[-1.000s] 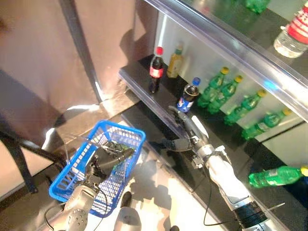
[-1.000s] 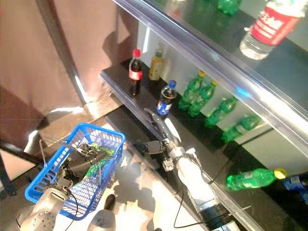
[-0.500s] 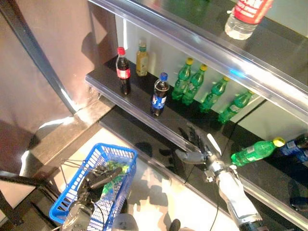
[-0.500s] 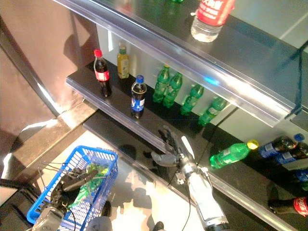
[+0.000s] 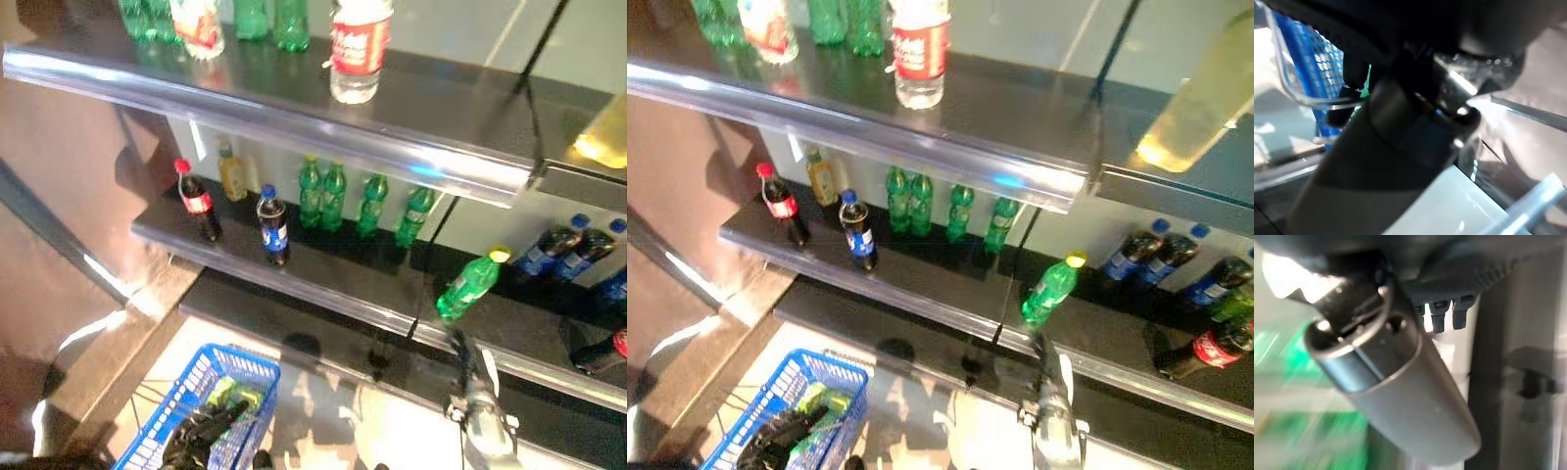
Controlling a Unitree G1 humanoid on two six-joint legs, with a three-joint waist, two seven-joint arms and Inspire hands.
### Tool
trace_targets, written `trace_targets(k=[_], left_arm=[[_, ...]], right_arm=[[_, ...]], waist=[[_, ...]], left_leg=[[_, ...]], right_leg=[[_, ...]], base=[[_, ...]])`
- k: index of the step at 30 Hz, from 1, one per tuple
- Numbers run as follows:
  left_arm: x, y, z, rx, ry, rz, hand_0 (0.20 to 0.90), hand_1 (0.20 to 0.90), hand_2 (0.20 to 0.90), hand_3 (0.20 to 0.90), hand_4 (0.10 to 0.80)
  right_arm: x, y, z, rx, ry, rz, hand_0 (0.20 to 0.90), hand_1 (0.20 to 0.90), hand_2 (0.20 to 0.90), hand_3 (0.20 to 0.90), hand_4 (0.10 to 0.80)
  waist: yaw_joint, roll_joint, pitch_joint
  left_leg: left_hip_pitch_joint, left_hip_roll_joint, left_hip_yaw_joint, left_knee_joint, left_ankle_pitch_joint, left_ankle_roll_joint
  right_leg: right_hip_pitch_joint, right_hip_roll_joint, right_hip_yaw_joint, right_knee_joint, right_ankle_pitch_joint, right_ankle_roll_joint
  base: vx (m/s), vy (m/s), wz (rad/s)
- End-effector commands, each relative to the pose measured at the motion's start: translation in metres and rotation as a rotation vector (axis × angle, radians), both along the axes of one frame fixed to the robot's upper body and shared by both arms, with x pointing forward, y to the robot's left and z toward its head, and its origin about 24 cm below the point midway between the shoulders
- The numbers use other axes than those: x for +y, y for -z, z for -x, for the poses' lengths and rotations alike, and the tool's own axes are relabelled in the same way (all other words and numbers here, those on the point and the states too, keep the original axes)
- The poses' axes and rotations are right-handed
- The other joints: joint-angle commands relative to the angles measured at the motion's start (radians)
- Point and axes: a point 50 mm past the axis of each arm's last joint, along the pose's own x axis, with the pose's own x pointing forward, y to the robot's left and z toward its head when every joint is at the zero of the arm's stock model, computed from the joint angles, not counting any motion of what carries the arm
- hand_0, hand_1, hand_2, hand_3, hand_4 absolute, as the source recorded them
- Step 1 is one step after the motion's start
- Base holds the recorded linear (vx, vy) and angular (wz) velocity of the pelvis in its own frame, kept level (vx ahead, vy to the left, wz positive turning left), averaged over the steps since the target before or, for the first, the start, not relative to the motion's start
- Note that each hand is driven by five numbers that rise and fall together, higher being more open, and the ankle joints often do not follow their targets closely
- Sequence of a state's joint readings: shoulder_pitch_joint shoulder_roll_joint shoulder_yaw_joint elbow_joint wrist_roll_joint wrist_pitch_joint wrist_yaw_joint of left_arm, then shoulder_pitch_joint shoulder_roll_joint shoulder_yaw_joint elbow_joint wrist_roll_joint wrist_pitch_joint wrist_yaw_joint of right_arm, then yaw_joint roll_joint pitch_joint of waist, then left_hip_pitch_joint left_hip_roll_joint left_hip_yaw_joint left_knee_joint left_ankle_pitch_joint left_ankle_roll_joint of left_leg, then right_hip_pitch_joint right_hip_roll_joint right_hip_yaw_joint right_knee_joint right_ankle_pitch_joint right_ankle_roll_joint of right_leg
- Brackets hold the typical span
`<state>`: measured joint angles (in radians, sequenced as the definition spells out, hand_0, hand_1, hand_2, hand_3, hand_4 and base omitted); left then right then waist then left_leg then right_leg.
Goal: Pick up the drink and place into the basket.
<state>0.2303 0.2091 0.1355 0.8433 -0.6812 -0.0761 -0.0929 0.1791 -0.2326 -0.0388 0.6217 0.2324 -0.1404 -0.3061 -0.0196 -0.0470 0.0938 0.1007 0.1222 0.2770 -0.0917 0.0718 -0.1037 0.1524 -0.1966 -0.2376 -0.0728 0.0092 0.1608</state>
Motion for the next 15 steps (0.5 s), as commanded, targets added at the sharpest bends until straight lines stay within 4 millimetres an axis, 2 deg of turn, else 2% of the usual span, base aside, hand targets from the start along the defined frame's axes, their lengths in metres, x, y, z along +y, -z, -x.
trace_targets(k=[1, 4, 10, 15], left_arm=[[0.040, -0.049, -0.071, -0.336, 0.029, -0.246, 0.300, 0.300, 0.300, 0.200, 0.100], [0.039, -0.040, -0.066, -0.267, 0.058, -0.234, 0.300, 0.300, 0.300, 0.200, 0.100], [0.035, -0.027, -0.056, -0.172, 0.132, -0.217, 0.300, 0.300, 0.300, 0.200, 0.100], [0.035, -0.023, -0.055, -0.151, 0.174, -0.212, 0.300, 0.300, 0.300, 0.200, 0.100]], right_arm=[[-0.026, -0.013, -0.005, -0.096, 0.091, 0.075, 0.900, 0.900, 0.900, 0.900, 0.800], [-0.031, 0.002, 0.009, 0.011, 0.100, 0.078, 0.900, 0.900, 0.900, 0.900, 0.800], [-0.035, 0.033, 0.050, 0.257, 0.068, 0.008, 0.900, 0.900, 0.900, 0.900, 0.800], [-0.039, 0.043, 0.071, 0.378, 0.070, -0.044, 0.900, 0.900, 0.900, 0.900, 0.800]], waist=[[0.013, 0.061, -0.057], [0.009, 0.057, -0.060], [0.006, 0.051, -0.062], [0.004, 0.048, -0.060]], left_leg=[[0.033, -0.001, 0.002, 0.004, -0.042, 0.037], [0.036, -0.002, 0.012, 0.004, -0.044, 0.039], [0.041, -0.002, 0.037, 0.005, -0.052, 0.044], [0.048, -0.008, 0.060, 0.007, -0.060, 0.050]], right_leg=[[-0.035, -0.020, -0.054, 0.075, 0.042, -0.002], [-0.039, -0.018, -0.040, 0.072, 0.048, -0.003], [-0.049, -0.021, -0.031, 0.075, 0.054, 0.000], [-0.053, -0.030, -0.030, 0.075, 0.063, 0.005]], base=[[0.016, 0.002, -0.14], [0.011, -0.001, -0.22], [0.004, 0.004, -0.16], [0.022, 0.042, -0.12]])
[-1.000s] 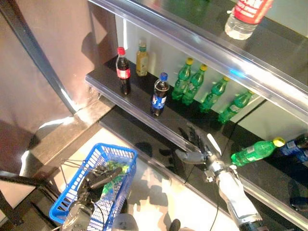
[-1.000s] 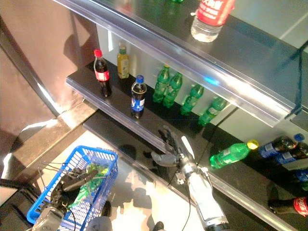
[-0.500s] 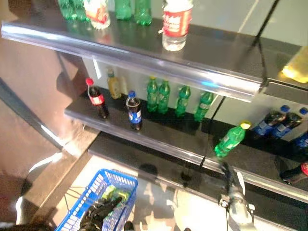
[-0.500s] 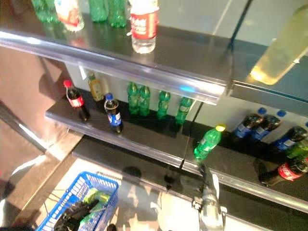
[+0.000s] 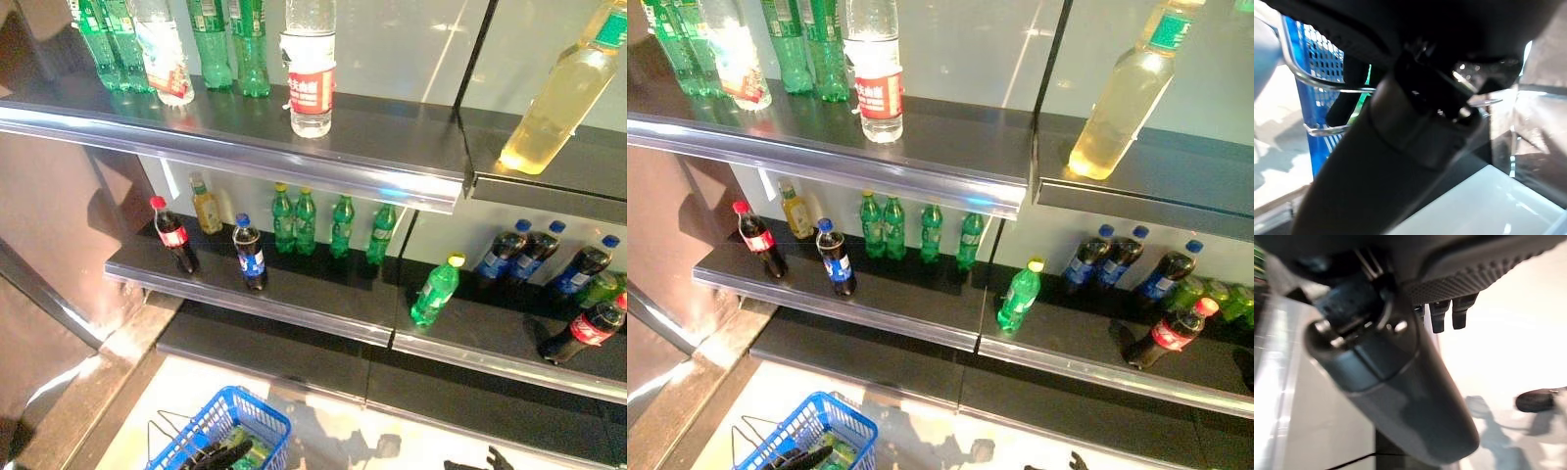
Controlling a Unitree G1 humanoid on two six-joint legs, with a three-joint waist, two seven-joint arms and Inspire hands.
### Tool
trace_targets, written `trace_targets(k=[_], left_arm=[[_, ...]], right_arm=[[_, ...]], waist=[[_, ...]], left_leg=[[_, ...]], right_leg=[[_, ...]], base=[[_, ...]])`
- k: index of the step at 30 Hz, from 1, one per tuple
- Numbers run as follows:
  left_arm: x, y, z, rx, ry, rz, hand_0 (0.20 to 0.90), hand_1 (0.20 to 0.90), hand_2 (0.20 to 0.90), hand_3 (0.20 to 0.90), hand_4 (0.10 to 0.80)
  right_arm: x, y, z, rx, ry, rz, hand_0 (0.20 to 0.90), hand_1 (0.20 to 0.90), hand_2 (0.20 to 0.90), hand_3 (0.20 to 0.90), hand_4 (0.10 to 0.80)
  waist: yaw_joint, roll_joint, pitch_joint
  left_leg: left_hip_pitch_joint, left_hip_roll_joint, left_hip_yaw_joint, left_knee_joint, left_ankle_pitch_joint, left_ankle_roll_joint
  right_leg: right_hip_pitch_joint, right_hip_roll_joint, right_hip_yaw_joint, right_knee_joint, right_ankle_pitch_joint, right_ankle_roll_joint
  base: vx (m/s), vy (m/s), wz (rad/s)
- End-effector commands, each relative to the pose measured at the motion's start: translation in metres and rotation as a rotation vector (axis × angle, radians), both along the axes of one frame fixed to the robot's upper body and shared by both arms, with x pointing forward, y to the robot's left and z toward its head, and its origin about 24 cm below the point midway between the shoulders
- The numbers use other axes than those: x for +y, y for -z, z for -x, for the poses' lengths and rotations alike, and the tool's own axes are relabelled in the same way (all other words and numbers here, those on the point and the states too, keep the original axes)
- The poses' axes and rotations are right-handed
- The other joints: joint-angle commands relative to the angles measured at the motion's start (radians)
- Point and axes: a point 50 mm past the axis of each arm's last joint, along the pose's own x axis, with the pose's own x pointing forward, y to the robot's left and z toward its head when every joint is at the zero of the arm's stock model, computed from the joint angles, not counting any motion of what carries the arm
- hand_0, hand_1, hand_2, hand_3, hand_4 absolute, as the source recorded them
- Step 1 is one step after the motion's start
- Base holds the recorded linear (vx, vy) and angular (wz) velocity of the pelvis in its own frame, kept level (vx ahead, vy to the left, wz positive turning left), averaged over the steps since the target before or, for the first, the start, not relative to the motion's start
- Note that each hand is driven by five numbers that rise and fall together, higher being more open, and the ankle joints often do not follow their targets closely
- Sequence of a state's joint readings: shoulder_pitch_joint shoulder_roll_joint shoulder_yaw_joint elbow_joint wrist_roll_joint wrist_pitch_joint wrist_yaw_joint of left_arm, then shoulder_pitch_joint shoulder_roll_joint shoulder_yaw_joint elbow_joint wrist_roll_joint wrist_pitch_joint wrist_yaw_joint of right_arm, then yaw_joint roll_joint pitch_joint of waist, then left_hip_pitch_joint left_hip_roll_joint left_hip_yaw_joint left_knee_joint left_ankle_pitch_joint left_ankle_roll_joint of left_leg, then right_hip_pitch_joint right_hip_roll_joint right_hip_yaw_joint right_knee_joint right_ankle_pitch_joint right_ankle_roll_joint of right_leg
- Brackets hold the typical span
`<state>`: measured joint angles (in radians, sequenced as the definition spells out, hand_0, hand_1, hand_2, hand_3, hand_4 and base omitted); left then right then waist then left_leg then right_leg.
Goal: Pick up the drink and place into the basket.
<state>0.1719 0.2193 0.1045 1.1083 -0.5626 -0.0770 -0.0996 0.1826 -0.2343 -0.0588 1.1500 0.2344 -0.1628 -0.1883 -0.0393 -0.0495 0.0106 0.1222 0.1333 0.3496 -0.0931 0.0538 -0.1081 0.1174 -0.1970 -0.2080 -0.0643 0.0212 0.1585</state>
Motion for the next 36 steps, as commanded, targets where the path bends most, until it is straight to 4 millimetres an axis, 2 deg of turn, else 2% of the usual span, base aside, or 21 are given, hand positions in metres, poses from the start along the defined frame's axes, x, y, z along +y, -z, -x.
trace_targets(k=[1, 6, 9, 11, 12, 14, 15, 17, 20, 22, 24, 25, 26, 29, 30, 31, 33, 35, 36], left_arm=[[0.039, -0.045, -0.088, -0.393, 0.111, -0.169, 0.300, 0.300, 0.300, 0.200, 0.100], [0.034, -0.047, -0.099, -0.401, 0.182, -0.147, 0.300, 0.300, 0.300, 0.200, 0.100], [0.031, -0.049, -0.106, -0.404, 0.235, -0.135, 0.300, 0.300, 0.300, 0.200, 0.100], [0.028, -0.050, -0.108, -0.417, 0.229, -0.140, 0.300, 0.300, 0.300, 0.200, 0.100], [0.030, -0.051, -0.108, -0.425, 0.227, -0.150, 0.300, 0.300, 0.300, 0.200, 0.100], [0.034, -0.054, -0.107, -0.440, 0.226, -0.160, 0.300, 0.300, 0.300, 0.200, 0.100], [0.036, -0.055, -0.106, -0.443, 0.218, -0.165, 0.300, 0.300, 0.300, 0.200, 0.100], [0.039, -0.054, -0.102, -0.444, 0.190, -0.169, 0.300, 0.300, 0.300, 0.200, 0.100], [0.039, -0.051, -0.100, -0.424, 0.175, -0.172, 0.300, 0.300, 0.300, 0.200, 0.100], [0.040, -0.048, -0.095, -0.399, 0.142, -0.181, 0.300, 0.300, 0.300, 0.200, 0.100], [0.042, -0.047, -0.090, -0.388, 0.121, -0.178, 0.300, 0.300, 0.300, 0.200, 0.100], [0.042, -0.046, -0.086, -0.387, 0.117, -0.170, 0.300, 0.300, 0.300, 0.200, 0.100], [0.042, -0.045, -0.085, -0.387, 0.116, -0.169, 0.300, 0.300, 0.300, 0.200, 0.100], [0.036, -0.043, -0.085, -0.397, 0.061, -0.143, 0.300, 0.300, 0.300, 0.200, 0.100], [0.034, -0.043, -0.087, -0.400, 0.060, -0.132, 0.300, 0.300, 0.300, 0.200, 0.100], [0.031, -0.042, -0.088, -0.406, 0.067, -0.125, 0.300, 0.300, 0.300, 0.200, 0.100], [0.026, -0.040, -0.087, -0.421, 0.067, -0.105, 0.300, 0.300, 0.300, 0.200, 0.100], [0.024, -0.039, -0.085, -0.425, 0.061, -0.092, 0.300, 0.300, 0.300, 0.200, 0.100], [0.024, -0.039, -0.086, -0.425, 0.062, -0.089, 0.300, 0.300, 0.300, 0.200, 0.100]], right_arm=[[-0.032, -0.015, -0.031, -0.088, -0.003, 0.060, 0.900, 0.900, 0.900, 0.900, 0.800], [-0.032, -0.013, -0.030, -0.096, 0.051, 0.018, 0.900, 0.900, 0.900, 0.900, 0.800], [-0.029, -0.013, -0.023, -0.112, 0.052, 0.019, 0.900, 0.900, 0.900, 0.900, 0.800], [-0.027, -0.012, -0.023, -0.117, 0.039, 0.007, 0.900, 0.900, 0.900, 0.900, 0.800], [-0.024, -0.011, -0.023, -0.115, 0.012, -0.003, 0.900, 0.900, 0.900, 0.900, 0.800], [-0.021, -0.010, -0.023, -0.121, 0.007, -0.019, 0.900, 0.900, 0.900, 0.900, 0.800], [-0.020, -0.010, -0.024, -0.123, -0.001, -0.023, 0.900, 0.900, 0.900, 0.900, 0.800], [-0.020, -0.010, -0.024, -0.114, -0.029, -0.020, 0.900, 0.900, 0.900, 0.900, 0.800], [-0.019, -0.008, -0.024, -0.081, -0.051, -0.016, 0.900, 0.900, 0.900, 0.900, 0.800], [-0.017, -0.007, -0.028, -0.074, -0.087, -0.028, 0.900, 0.900, 0.900, 0.900, 0.800], [-0.016, -0.008, -0.032, -0.079, -0.097, -0.034, 0.900, 0.900, 0.900, 0.900, 0.800], [-0.016, -0.009, -0.038, -0.093, -0.107, -0.040, 0.900, 0.900, 0.900, 0.900, 0.800], [-0.016, -0.009, -0.039, -0.093, -0.112, -0.039, 0.900, 0.900, 0.900, 0.900, 0.800], [-0.016, -0.011, -0.045, -0.090, -0.126, -0.017, 0.900, 0.900, 0.900, 0.900, 0.800], [-0.016, -0.011, -0.045, -0.088, -0.125, -0.008, 0.900, 0.900, 0.900, 0.900, 0.800], [-0.017, -0.011, -0.046, -0.088, -0.122, -0.001, 0.900, 0.900, 0.900, 0.900, 0.800], [-0.021, -0.013, -0.049, -0.093, -0.117, 0.013, 0.900, 0.900, 0.900, 0.900, 0.800], [-0.026, -0.015, -0.048, -0.088, -0.112, 0.032, 0.900, 0.900, 0.900, 0.900, 0.800], [-0.028, -0.015, -0.048, -0.086, -0.105, 0.036, 0.900, 0.900, 0.900, 0.900, 0.800]], waist=[[0.023, 0.050, 0.025], [0.007, 0.039, 0.034], [-0.024, 0.026, 0.056], [-0.026, 0.016, 0.072], [-0.019, 0.020, 0.083], [-0.003, 0.027, 0.095], [0.000, 0.032, 0.097], [0.007, 0.049, 0.087], [0.023, 0.042, 0.057], [0.036, 0.035, 0.038], [0.033, 0.032, 0.033], [0.029, 0.028, 0.032], [0.029, 0.027, 0.032], [0.032, 0.028, 0.043], [0.034, 0.028, 0.049], [0.039, 0.026, 0.052], [0.051, 0.031, 0.054], [0.058, 0.050, 0.050], [0.057, 0.056, 0.048]], left_leg=[[0.029, -0.021, -0.008, 0.008, -0.043, 0.056], [0.034, -0.055, 0.003, 0.009, -0.067, 0.079], [0.044, -0.080, 0.047, 0.009, -0.086, 0.086], [0.054, -0.088, 0.082, 0.009, -0.100, 0.081], [0.066, -0.083, 0.096, 0.010, -0.126, 0.081], [0.059, -0.079, 0.131, 0.016, -0.122, 0.102], [0.053, -0.076, 0.140, 0.018, -0.117, 0.109], [0.022, -0.065, 0.180, 0.028, -0.105, 0.132], [0.004, -0.046, 0.196, 0.035, -0.087, 0.117], [0.006, -0.004, 0.213, 0.051, -0.067, 0.083], [0.011, 0.025, 0.219, 0.064, -0.055, 0.059], [0.007, 0.063, 0.226, 0.094, -0.046, 0.032], [0.005, 0.073, 0.227, 0.104, -0.045, 0.025], [-0.034, 0.140, 0.223, 0.201, 0.025, -0.031], [-0.049, 0.140, 0.213, 0.227, 0.025, -0.033], [-0.059, 0.121, 0.201, 0.236, 0.007, -0.023], [-0.063, 0.037, 0.168, 0.214, -0.067, 0.021], [-0.052, -0.045, 0.150, 0.175, -0.104, 0.053], [-0.047, -0.060, 0.152, 0.161, -0.106, 0.058]], right_leg=[[-0.019, -0.032, -0.059, 0.064, 0.053, 0.009], [-0.057, -0.068, -0.035, 0.115, 0.105, 0.034], [-0.117, -0.126, -0.020, 0.103, 0.189, 0.069], [-0.165, -0.167, -0.041, 0.102, 0.269, 0.093], [-0.183, -0.182, -0.067, 0.144, 0.276, 0.103], [-0.192, -0.184, -0.107, 0.245, 0.235, 0.101], [-0.191, -0.178, -0.116, 0.298, 0.212, 0.094], [-0.178, -0.133, -0.133, 0.402, 0.118, 0.053], [-0.109, -0.081, -0.173, 0.280, 0.043, 0.015], [-0.057, -0.042, -0.200, 0.143, 0.018, -0.006], [-0.041, -0.015, -0.189, 0.097, 0.017, -0.019], [-0.030, 0.009, -0.185, 0.060, 0.016, -0.038], [-0.026, 0.016, -0.186, 0.051, 0.017, -0.043], [-0.001, 0.054, -0.194, 0.000, 0.019, -0.075], [0.007, 0.059, -0.199, -0.006, 0.016, -0.081], [0.009, 0.055, -0.206, -0.005, 0.016, -0.081], [-0.003, 0.043, -0.215, 0.015, 0.014, -0.074], [-0.012, 0.045, -0.216, 0.035, 0.010, -0.063], [-0.014, 0.049, -0.216, 0.039, 0.008, -0.061]], base=[[0.035, 0.092, 0.00], [0.026, 0.120, -0.16], [-0.054, 0.103, -0.61], [-0.123, 0.007, -0.86], [-0.178, 0.010, -1.07], [-0.212, 0.004, -1.03], [-0.251, -0.036, -1.11], [-0.235, -0.142, -1.05], [-0.087, -0.317, -0.93], [-0.005, -0.517, -1.26], [0.017, -0.453, -0.66], [0.020, -0.359, -0.16], [0.024, -0.367, -0.18], [0.010, -0.285, -0.25], [-0.012, -0.194, -0.22], [-0.025, -0.097, -0.06], [-0.006, 0.009, 0.06], [0.040, 0.075, -0.02], [0.055, 0.102, 0.05]])
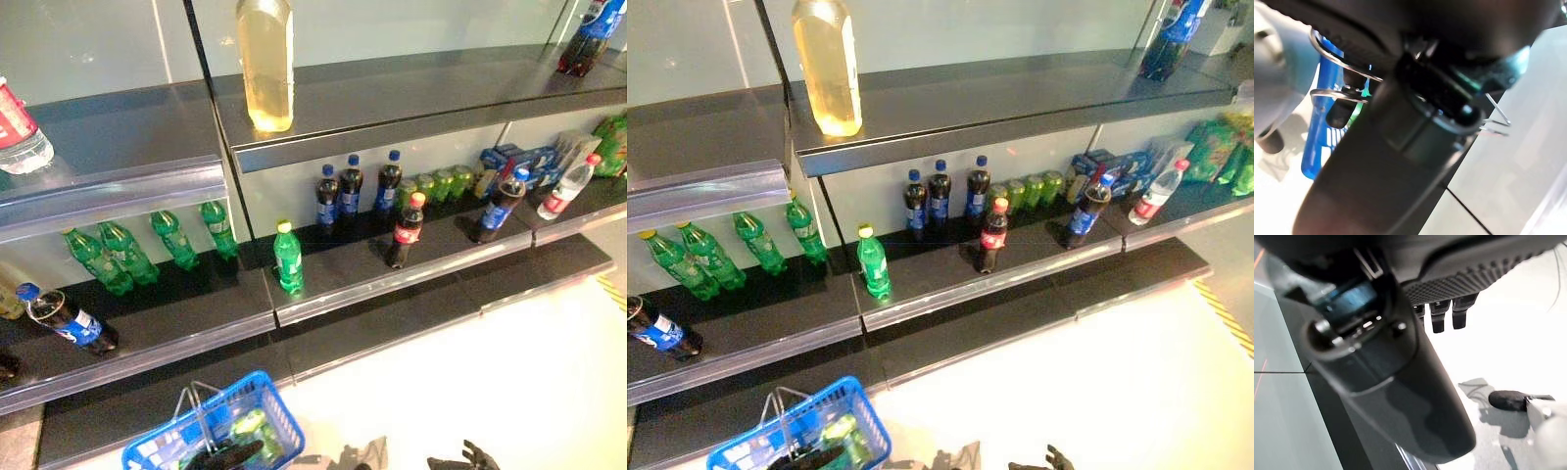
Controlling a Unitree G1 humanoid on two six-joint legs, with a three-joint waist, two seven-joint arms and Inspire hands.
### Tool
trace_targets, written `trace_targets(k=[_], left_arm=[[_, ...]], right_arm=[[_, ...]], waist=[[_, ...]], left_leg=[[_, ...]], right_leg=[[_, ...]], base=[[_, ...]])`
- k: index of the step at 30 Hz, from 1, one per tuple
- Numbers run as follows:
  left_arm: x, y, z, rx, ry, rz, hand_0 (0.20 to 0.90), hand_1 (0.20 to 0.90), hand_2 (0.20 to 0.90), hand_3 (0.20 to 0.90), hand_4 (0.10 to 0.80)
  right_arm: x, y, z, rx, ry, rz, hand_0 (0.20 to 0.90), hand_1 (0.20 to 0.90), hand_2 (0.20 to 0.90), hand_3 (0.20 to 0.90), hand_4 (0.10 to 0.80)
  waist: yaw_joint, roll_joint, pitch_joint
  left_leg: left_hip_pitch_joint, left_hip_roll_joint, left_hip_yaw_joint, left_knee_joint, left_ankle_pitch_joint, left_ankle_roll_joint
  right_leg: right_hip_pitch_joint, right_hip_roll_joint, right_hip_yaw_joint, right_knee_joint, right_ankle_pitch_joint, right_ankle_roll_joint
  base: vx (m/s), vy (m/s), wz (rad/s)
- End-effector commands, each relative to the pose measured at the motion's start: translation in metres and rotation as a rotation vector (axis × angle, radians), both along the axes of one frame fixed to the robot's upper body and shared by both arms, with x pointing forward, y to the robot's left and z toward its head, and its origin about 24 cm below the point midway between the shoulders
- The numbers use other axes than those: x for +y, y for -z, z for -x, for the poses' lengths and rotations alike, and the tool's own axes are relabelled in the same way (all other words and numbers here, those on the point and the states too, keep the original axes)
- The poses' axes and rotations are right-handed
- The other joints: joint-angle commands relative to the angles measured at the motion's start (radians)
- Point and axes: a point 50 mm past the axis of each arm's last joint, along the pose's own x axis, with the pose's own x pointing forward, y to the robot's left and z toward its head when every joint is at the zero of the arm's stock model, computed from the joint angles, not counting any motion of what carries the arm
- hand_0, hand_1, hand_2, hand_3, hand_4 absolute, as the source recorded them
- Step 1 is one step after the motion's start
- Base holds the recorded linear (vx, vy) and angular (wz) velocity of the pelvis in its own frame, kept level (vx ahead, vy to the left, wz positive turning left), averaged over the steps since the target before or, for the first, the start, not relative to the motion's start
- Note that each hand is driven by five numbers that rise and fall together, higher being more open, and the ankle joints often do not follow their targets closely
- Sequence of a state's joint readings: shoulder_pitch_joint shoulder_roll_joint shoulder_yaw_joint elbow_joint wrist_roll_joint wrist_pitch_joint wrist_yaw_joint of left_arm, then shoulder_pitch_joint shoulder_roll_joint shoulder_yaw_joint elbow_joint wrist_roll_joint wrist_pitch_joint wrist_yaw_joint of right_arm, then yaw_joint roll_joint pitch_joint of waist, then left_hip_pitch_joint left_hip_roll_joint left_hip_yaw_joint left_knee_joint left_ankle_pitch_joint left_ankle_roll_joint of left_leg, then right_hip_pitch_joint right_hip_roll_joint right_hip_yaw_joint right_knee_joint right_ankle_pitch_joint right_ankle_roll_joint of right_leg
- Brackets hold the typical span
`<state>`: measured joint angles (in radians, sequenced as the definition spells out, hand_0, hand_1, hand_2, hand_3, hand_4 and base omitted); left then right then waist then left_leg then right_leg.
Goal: Pick up the drink and place into the basket.
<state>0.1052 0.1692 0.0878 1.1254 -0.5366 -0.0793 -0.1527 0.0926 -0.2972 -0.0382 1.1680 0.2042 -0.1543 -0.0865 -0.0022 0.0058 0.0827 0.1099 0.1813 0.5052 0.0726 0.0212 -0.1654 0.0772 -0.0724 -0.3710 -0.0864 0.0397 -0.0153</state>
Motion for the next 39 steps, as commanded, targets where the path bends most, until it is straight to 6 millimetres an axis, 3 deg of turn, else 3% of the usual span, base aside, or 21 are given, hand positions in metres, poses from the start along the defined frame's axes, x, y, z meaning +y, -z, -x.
trace_targets(k=[1, 5, 9, 11, 13, 14, 16, 18, 21, 23, 25, 28, 31, 36, 39], left_arm=[[0.048, -0.042, -0.061, -0.361, -0.022, -0.150, 0.300, 0.300, 0.300, 0.200, 0.100], [0.052, -0.041, -0.061, -0.345, -0.035, -0.151, 0.300, 0.300, 0.300, 0.200, 0.100], [0.055, -0.042, -0.060, -0.346, -0.037, -0.158, 0.300, 0.300, 0.300, 0.200, 0.100], [0.058, -0.041, -0.056, -0.340, -0.044, -0.162, 0.300, 0.300, 0.300, 0.200, 0.100], [0.061, -0.041, -0.054, -0.331, -0.042, -0.173, 0.300, 0.300, 0.300, 0.200, 0.100], [0.062, -0.042, -0.057, -0.334, -0.043, -0.176, 0.300, 0.300, 0.300, 0.200, 0.100], [0.061, -0.044, -0.062, -0.342, -0.027, -0.181, 0.300, 0.300, 0.300, 0.200, 0.100], [0.060, -0.045, -0.067, -0.353, -0.033, -0.179, 0.300, 0.300, 0.300, 0.200, 0.100], [0.059, -0.049, -0.075, -0.373, -0.036, -0.178, 0.300, 0.300, 0.300, 0.200, 0.100], [0.057, -0.051, -0.082, -0.389, -0.018, -0.179, 0.300, 0.300, 0.300, 0.200, 0.100], [0.054, -0.053, -0.089, -0.402, -0.020, -0.176, 0.300, 0.300, 0.300, 0.200, 0.100], [0.058, -0.052, -0.083, -0.396, -0.030, -0.175, 0.300, 0.300, 0.300, 0.200, 0.100], [0.060, -0.048, -0.070, -0.388, -0.076, -0.151, 0.300, 0.300, 0.300, 0.200, 0.100], [0.049, -0.048, -0.071, -0.420, -0.072, -0.126, 0.300, 0.300, 0.300, 0.200, 0.100], [0.044, -0.048, -0.072, -0.424, -0.036, -0.111, 0.300, 0.300, 0.300, 0.200, 0.100]], right_arm=[[-0.015, -0.007, -0.010, -0.027, 0.032, 0.068, 0.900, 0.900, 0.900, 0.900, 0.800], [-0.015, -0.006, -0.008, -0.023, 0.076, 0.065, 0.900, 0.900, 0.900, 0.900, 0.800], [-0.010, -0.006, -0.013, -0.044, 0.018, 0.057, 0.900, 0.900, 0.900, 0.900, 0.800], [-0.008, -0.006, -0.016, -0.057, 0.030, 0.051, 0.900, 0.900, 0.900, 0.900, 0.800], [-0.005, -0.006, -0.021, -0.067, 0.012, 0.047, 0.900, 0.900, 0.900, 0.900, 0.800], [-0.004, -0.007, -0.023, -0.081, 0.012, 0.046, 0.900, 0.900, 0.900, 0.900, 0.800], [-0.005, -0.007, -0.022, -0.092, 0.042, 0.044, 0.900, 0.900, 0.900, 0.900, 0.800], [-0.008, -0.008, -0.020, -0.090, 0.056, 0.049, 0.900, 0.900, 0.900, 0.900, 0.800], [-0.009, -0.007, -0.015, -0.080, 0.067, 0.064, 0.900, 0.900, 0.900, 0.900, 0.800], [-0.011, -0.007, -0.013, -0.079, 0.105, 0.074, 0.900, 0.900, 0.900, 0.900, 0.800], [-0.015, -0.009, -0.017, -0.086, 0.122, 0.078, 0.900, 0.900, 0.900, 0.900, 0.800], [-0.014, -0.010, -0.026, -0.089, 0.109, 0.069, 0.900, 0.900, 0.900, 0.900, 0.800], [-0.012, -0.010, -0.030, -0.077, 0.081, 0.057, 0.900, 0.900, 0.900, 0.900, 0.800], [-0.013, -0.009, -0.025, -0.052, 0.040, 0.053, 0.900, 0.900, 0.900, 0.900, 0.800], [-0.017, -0.009, -0.019, -0.052, 0.071, 0.079, 0.900, 0.900, 0.900, 0.900, 0.800]], waist=[[0.020, 0.010, -0.026], [0.022, 0.017, -0.029], [0.037, 0.009, -0.034], [0.042, 0.004, -0.034], [0.039, 0.002, -0.028], [0.029, 0.007, -0.017], [0.013, 0.010, -0.007], [0.006, 0.007, 0.002], [0.006, -0.006, 0.003], [-0.008, -0.021, 0.004], [-0.015, -0.031, 0.012], [0.009, -0.036, 0.015], [0.036, -0.036, 0.007], [0.064, -0.018, 0.017], [0.067, -0.008, 0.025]], left_leg=[[-0.027, -0.137, -0.009, -0.035, -0.073, 0.126], [0.009, -0.181, -0.047, -0.119, -0.064, 0.148], [0.025, -0.199, -0.079, -0.148, -0.061, 0.159], [0.029, -0.208, -0.095, -0.151, -0.066, 0.169], [0.035, -0.221, -0.108, -0.151, -0.068, 0.187], [0.025, -0.217, -0.100, -0.142, -0.056, 0.207], [0.019, -0.214, -0.127, -0.121, -0.074, 0.223], [0.012, -0.211, -0.169, -0.096, -0.086, 0.227], [-0.010, -0.204, -0.255, -0.031, -0.107, 0.219], [-0.020, -0.202, -0.319, 0.015, -0.131, 0.209], [-0.030, -0.199, -0.367, 0.067, -0.165, 0.197], [-0.045, -0.164, -0.393, 0.116, -0.173, 0.172], [-0.056, -0.118, -0.421, 0.111, -0.137, 0.135], [-0.080, -0.057, -0.465, 0.029, -0.042, 0.093], [-0.098, -0.056, -0.447, 0.019, -0.022, 0.082]], right_leg=[[0.023, -0.071, -0.052, 0.073, -0.012, 0.118], [0.011, -0.064, -0.048, 0.124, -0.018, 0.138], [-0.004, -0.075, -0.058, 0.183, -0.016, 0.154], [-0.022, -0.079, -0.054, 0.254, -0.021, 0.163], [-0.083, -0.105, -0.034, 0.430, 0.011, 0.182], [-0.163, -0.118, -0.004, 0.600, 0.072, 0.177], [-0.255, -0.111, 0.074, 0.761, 0.103, 0.183], [-0.293, -0.131, 0.133, 0.795, 0.110, 0.177], [-0.247, -0.197, 0.233, 0.576, 0.161, 0.166], [-0.207, -0.202, 0.314, 0.384, 0.159, 0.162], [-0.180, -0.219, 0.358, 0.295, 0.172, 0.167], [-0.125, -0.211, 0.321, 0.287, 0.096, 0.168], [-0.052, -0.150, 0.287, 0.210, -0.008, 0.152], [-0.011, -0.105, 0.240, 0.150, -0.032, 0.115], [-0.003, -0.107, 0.196, 0.140, -0.034, 0.108]], base=[[0.086, 0.131, 0.22], [0.124, 0.143, 0.23], [0.087, 0.110, 0.22], [0.083, 0.129, 0.21], [-0.013, 0.145, 0.17], [-0.095, 0.120, 0.19], [-0.107, 0.032, 0.31], [-0.057, -0.103, 0.70], [0.027, -0.345, 0.95], [0.115, -0.464, 0.86], [0.103, -0.423, 1.01], [0.112, -0.370, 0.93], [0.112, -0.374, 0.22], [-0.016, -0.168, 0.47], [-0.126, 0.000, 0.66]])
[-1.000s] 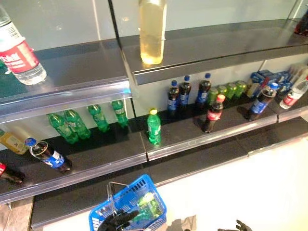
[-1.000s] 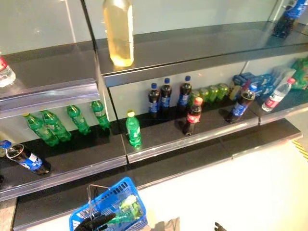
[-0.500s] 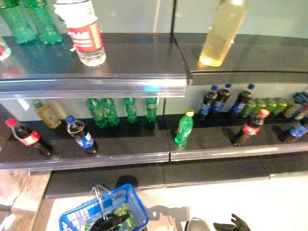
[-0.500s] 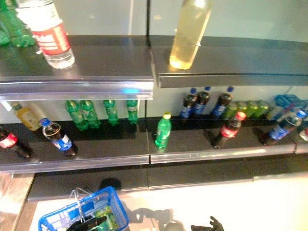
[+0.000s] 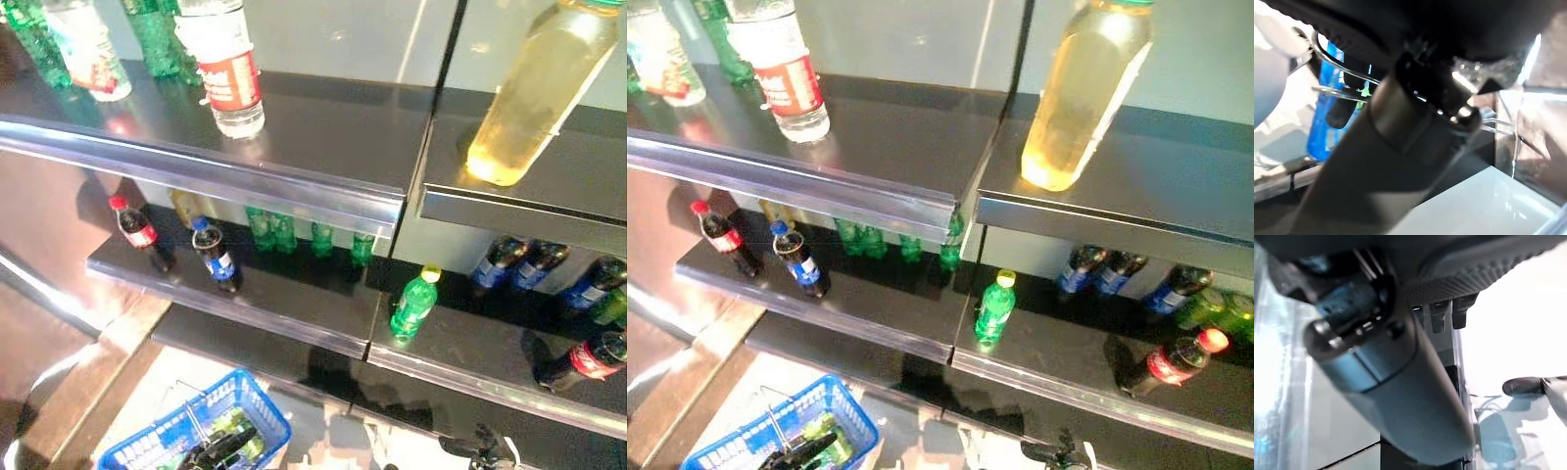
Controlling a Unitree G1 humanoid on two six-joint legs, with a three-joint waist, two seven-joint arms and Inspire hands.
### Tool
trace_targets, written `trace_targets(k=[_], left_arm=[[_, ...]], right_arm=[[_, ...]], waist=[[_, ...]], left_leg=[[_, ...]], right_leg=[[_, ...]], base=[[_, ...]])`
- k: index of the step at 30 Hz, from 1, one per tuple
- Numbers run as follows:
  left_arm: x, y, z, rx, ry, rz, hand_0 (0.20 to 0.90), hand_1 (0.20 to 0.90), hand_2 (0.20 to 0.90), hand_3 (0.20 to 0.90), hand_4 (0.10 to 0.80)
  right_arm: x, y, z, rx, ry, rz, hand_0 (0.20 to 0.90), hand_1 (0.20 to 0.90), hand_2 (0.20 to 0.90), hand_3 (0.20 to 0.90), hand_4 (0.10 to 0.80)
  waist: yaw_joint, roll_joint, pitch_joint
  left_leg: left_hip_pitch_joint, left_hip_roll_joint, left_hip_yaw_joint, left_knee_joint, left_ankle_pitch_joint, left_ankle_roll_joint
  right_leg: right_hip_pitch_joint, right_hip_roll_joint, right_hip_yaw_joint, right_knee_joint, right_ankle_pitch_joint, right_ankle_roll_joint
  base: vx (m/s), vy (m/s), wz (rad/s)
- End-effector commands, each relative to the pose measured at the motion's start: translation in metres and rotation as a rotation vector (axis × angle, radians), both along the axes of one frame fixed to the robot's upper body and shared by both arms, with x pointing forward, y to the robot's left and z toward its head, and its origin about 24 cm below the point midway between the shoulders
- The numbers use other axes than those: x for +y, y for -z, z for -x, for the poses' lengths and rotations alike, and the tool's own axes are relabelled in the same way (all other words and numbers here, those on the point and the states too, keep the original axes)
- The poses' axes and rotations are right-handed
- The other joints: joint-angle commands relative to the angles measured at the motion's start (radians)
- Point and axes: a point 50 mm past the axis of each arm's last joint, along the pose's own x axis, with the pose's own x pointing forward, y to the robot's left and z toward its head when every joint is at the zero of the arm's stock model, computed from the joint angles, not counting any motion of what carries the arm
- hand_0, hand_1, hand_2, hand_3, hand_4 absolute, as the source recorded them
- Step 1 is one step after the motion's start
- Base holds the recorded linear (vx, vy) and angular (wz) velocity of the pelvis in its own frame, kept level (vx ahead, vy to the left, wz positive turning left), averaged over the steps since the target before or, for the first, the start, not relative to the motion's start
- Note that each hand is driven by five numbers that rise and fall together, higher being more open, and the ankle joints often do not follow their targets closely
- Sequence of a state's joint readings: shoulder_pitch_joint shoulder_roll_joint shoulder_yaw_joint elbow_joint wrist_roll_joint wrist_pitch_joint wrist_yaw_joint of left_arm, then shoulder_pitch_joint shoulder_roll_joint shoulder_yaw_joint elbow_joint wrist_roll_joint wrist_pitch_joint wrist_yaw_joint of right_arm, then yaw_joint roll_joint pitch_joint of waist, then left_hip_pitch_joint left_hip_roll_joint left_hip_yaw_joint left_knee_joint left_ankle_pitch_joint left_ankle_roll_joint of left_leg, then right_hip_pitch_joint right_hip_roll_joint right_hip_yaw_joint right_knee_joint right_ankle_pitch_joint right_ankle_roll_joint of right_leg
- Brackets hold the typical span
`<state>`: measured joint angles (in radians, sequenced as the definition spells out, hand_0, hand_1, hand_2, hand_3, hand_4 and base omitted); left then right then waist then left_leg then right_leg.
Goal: Pick up the drink and place into the basket.
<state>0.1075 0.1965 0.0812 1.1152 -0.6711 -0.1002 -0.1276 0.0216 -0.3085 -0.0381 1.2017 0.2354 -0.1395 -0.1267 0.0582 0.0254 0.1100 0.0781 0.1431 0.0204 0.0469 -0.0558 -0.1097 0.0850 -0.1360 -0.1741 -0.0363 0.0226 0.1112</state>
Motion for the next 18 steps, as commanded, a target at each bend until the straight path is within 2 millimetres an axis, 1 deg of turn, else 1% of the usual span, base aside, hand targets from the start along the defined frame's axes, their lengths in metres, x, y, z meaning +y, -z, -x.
trace_targets(k=[1, 3, 4, 5, 8, 9, 10, 12, 14, 15, 16, 18], left_arm=[[0.029, -0.043, -0.070, -0.376, 0.099, -0.124, 0.300, 0.300, 0.300, 0.200, 0.100], [0.028, -0.041, -0.066, -0.366, 0.102, -0.117, 0.300, 0.300, 0.300, 0.200, 0.100], [0.029, -0.040, -0.063, -0.357, 0.101, -0.113, 0.300, 0.300, 0.300, 0.200, 0.100], [0.030, -0.039, -0.061, -0.351, 0.105, -0.111, 0.300, 0.300, 0.300, 0.200, 0.100], [0.032, -0.035, -0.054, -0.328, 0.132, -0.110, 0.300, 0.300, 0.300, 0.200, 0.100], [0.035, -0.038, -0.059, -0.325, 0.146, -0.116, 0.300, 0.300, 0.300, 0.200, 0.100], [0.038, -0.040, -0.063, -0.327, 0.154, -0.124, 0.300, 0.300, 0.300, 0.200, 0.100], [0.042, -0.044, -0.069, -0.330, 0.163, -0.142, 0.300, 0.300, 0.300, 0.200, 0.100], [0.049, -0.046, -0.070, -0.323, 0.134, -0.166, 0.300, 0.300, 0.300, 0.200, 0.100], [0.053, -0.047, -0.069, -0.319, 0.112, -0.180, 0.300, 0.300, 0.300, 0.200, 0.100], [0.057, -0.048, -0.067, -0.315, 0.106, -0.187, 0.300, 0.300, 0.300, 0.200, 0.100], [0.061, -0.047, -0.064, -0.307, 0.096, -0.196, 0.300, 0.300, 0.300, 0.200, 0.100]], right_arm=[[-0.013, -0.005, 0.002, -0.025, 0.039, 0.053, 0.900, 0.900, 0.900, 0.900, 0.800], [-0.017, -0.007, 0.003, -0.030, 0.048, 0.066, 0.900, 0.900, 0.900, 0.900, 0.800], [-0.019, -0.008, 0.003, -0.033, 0.047, 0.074, 0.900, 0.900, 0.900, 0.900, 0.800], [-0.021, -0.009, 0.002, -0.037, 0.052, 0.080, 0.900, 0.900, 0.900, 0.900, 0.800], [-0.024, -0.010, 0.004, -0.051, 0.096, 0.081, 0.900, 0.900, 0.900, 0.900, 0.800], [-0.022, -0.010, 0.003, -0.067, 0.078, 0.065, 0.900, 0.900, 0.900, 0.900, 0.800], [-0.020, -0.010, 0.002, -0.075, 0.068, 0.059, 0.900, 0.900, 0.900, 0.900, 0.800], [-0.016, -0.009, -0.002, -0.088, 0.068, 0.043, 0.900, 0.900, 0.900, 0.900, 0.800], [-0.012, -0.008, -0.005, -0.079, 0.030, 0.032, 0.900, 0.900, 0.900, 0.900, 0.800], [-0.009, -0.007, -0.006, -0.072, 0.002, 0.028, 0.900, 0.900, 0.900, 0.900, 0.800], [-0.007, -0.006, -0.005, -0.067, -0.001, 0.024, 0.900, 0.900, 0.900, 0.900, 0.800], [-0.006, -0.004, 0.000, -0.058, 0.005, 0.021, 0.900, 0.900, 0.900, 0.900, 0.800]], waist=[[0.008, -0.029, -0.002], [0.007, -0.031, -0.004], [0.003, -0.028, -0.008], [-0.001, -0.024, -0.012], [-0.020, -0.017, -0.019], [-0.030, -0.032, -0.015], [-0.029, -0.043, -0.011], [-0.028, -0.054, -0.003], [-0.018, -0.059, -0.001], [-0.014, -0.059, -0.002], [-0.013, -0.057, -0.004], [-0.020, -0.045, -0.014]], left_leg=[[-0.068, -0.029, 0.037, 0.052, 0.047, 0.028], [-0.070, -0.065, 0.032, 0.075, 0.022, 0.039], [-0.059, -0.083, 0.034, 0.065, 0.014, 0.048], [-0.046, -0.089, 0.039, 0.042, 0.016, 0.055], [-0.019, -0.107, 0.049, 0.002, 0.016, 0.075], [-0.016, -0.125, 0.067, 0.009, 0.005, 0.085], [-0.009, -0.136, 0.075, 0.004, -0.002, 0.084], [0.009, -0.142, 0.092, -0.017, -0.012, 0.084], [0.019, -0.138, 0.130, -0.036, -0.015, 0.083], [0.023, -0.134, 0.153, -0.047, -0.013, 0.089], [0.022, -0.129, 0.169, -0.052, -0.009, 0.097], [0.010, -0.116, 0.201, -0.050, 0.000, 0.119]], right_leg=[[-0.008, -0.048, -0.007, 0.089, -0.017, -0.018], [-0.004, -0.056, -0.014, 0.092, -0.018, -0.016], [-0.003, -0.055, -0.011, 0.095, -0.019, -0.013], [-0.002, -0.053, -0.006, 0.096, -0.021, -0.011], [-0.009, -0.048, 0.033, 0.105, -0.022, 0.000], [-0.024, -0.073, 0.052, 0.084, 0.032, 0.031], [-0.042, -0.101, 0.049, 0.065, 0.091, 0.050], [-0.087, -0.140, 0.039, 0.056, 0.176, 0.078], [-0.125, -0.183, -0.016, 0.083, 0.230, 0.097], [-0.138, -0.193, -0.027, 0.116, 0.235, 0.100], [-0.146, -0.190, -0.024, 0.152, 0.228, 0.097], [-0.147, -0.159, -0.003, 0.261, 0.161, 0.071]], base=[[-0.095, 0.072, 0.52], [-0.089, 0.146, 0.58], [-0.069, 0.217, 0.37], [-0.045, 0.280, 0.14], [-0.012, 0.312, 0.03], [-0.054, 0.244, -0.08], [-0.094, 0.161, -0.19], [-0.115, 0.040, -0.32], [-0.181, 0.027, -0.51], [-0.218, 0.023, -1.01], [-0.241, 0.008, -1.22], [-0.254, -0.027, -0.89]])
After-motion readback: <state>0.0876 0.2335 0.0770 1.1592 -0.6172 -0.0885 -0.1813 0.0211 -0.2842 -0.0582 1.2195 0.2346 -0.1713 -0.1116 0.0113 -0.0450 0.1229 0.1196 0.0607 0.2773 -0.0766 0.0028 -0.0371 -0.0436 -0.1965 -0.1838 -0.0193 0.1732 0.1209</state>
